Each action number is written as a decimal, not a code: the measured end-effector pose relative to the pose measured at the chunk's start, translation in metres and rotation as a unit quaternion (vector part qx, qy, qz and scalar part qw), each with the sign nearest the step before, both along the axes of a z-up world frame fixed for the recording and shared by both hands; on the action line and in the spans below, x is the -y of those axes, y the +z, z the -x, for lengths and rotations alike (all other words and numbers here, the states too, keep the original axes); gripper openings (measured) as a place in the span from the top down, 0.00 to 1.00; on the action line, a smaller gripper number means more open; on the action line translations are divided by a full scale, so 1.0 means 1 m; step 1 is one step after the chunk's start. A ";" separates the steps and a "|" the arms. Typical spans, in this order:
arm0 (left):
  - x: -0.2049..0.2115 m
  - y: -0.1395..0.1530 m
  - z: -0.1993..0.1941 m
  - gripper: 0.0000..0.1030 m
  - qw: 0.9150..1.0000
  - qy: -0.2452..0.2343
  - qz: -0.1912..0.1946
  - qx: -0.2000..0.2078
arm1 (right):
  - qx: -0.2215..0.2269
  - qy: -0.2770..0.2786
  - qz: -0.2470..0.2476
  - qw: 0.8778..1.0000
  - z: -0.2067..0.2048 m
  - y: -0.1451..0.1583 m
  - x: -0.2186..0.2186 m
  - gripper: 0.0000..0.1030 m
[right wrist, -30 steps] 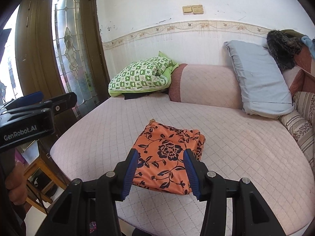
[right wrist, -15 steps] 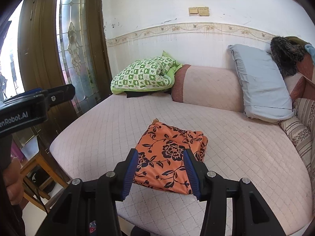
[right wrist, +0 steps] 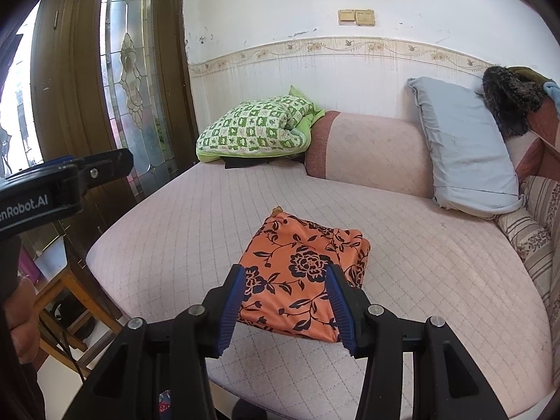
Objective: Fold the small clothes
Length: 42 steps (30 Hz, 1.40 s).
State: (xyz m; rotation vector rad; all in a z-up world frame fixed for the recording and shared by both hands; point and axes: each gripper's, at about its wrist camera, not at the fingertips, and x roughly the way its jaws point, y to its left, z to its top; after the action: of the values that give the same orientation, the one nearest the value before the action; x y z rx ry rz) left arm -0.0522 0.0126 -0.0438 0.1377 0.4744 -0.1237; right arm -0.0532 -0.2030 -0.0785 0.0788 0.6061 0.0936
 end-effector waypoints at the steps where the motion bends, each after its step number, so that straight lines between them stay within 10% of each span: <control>1: 0.000 0.000 -0.001 0.03 1.000 -0.001 0.000 0.000 | -0.001 0.001 0.000 1.000 -0.001 0.000 0.000 0.50; 28: 0.008 -0.054 -0.117 0.03 0.997 0.003 -0.024 -0.079 | -0.057 -0.027 -0.004 0.998 -0.114 -0.041 0.005 0.50; 42: -0.007 -0.050 -0.108 0.03 0.996 0.005 -0.024 -0.085 | -0.047 -0.034 -0.004 0.998 -0.115 -0.037 -0.005 0.50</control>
State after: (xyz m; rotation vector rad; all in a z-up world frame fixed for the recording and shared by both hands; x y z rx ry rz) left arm 0.0561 0.0193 -0.0940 0.1733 0.6473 -0.1148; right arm 0.0618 -0.1983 -0.1154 0.1121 0.6963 0.0273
